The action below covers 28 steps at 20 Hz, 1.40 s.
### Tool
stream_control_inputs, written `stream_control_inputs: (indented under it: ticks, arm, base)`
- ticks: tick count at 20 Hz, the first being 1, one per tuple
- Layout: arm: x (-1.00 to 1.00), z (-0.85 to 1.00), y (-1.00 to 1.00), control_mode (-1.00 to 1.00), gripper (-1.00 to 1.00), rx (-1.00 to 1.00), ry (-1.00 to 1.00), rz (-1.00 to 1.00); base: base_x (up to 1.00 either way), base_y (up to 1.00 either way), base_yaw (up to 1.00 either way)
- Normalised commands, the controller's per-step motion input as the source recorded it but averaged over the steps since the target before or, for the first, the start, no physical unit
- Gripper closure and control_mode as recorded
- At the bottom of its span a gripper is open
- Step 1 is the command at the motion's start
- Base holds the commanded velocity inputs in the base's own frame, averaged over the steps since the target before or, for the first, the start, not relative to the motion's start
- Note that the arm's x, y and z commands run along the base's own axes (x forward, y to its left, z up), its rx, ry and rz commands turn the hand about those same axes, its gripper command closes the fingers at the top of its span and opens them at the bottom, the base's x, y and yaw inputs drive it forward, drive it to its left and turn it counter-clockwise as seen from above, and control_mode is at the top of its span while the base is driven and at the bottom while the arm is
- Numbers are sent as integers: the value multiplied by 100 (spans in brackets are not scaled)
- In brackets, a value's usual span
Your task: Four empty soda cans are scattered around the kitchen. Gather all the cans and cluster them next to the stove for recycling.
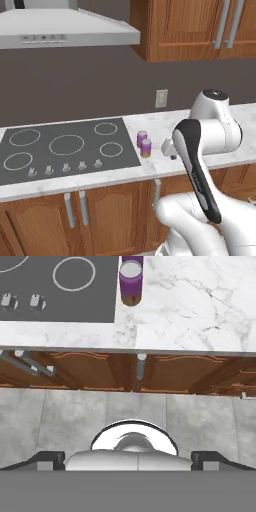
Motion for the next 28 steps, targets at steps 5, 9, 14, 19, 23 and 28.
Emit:
stream_control_inputs:
  ticks: [5, 9, 14, 19, 23, 28]
  arm:
    - [0, 0, 0, 100, -100, 0, 0, 0]
    - [0, 0, 0, 100, -100, 0, 0, 0]
    - [0, 0, 0, 100, -100, 0, 0, 0]
    - [0, 0, 0, 100, -100, 0, 0, 0]
    - [0, 0, 0, 100, -100, 0, 0, 0]
    - [0, 0, 0, 100, -100, 0, 0, 0]
  base:
    - [-86, 50, 23]
    - [-32, 32, 47]
    - [-24, 22, 50]
    - [-18, 22, 50]
    - [-16, 20, 50]
    - [-15, 19, 50]
